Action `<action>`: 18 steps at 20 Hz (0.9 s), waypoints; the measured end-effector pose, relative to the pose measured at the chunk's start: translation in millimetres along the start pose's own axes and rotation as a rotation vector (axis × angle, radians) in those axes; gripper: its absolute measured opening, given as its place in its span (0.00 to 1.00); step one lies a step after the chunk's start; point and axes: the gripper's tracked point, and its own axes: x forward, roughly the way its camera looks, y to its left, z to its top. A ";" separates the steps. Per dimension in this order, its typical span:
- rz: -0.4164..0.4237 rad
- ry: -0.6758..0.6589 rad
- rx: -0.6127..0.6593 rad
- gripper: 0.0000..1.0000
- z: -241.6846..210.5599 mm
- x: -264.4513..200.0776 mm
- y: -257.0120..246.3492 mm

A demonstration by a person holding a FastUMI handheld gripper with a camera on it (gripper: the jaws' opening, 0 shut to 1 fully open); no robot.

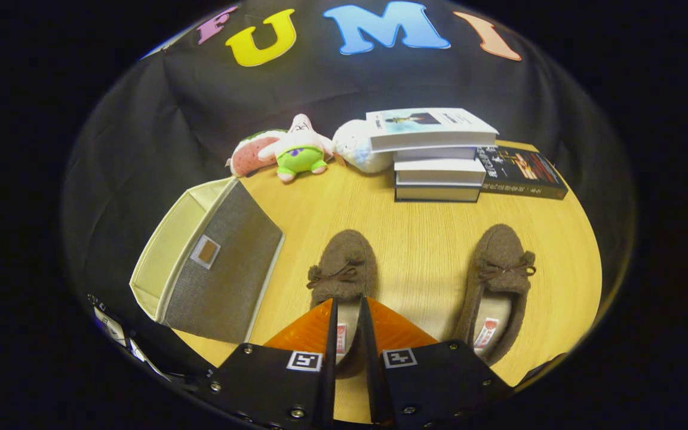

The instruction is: Open the storage box then place both shoes into the box .Put the left shoe in first, then the right shoe, with the right side of both shoes facing outward in a uniform manner.

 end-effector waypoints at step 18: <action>-0.114 0.202 -0.082 0.02 -12.6 70.2 -21.9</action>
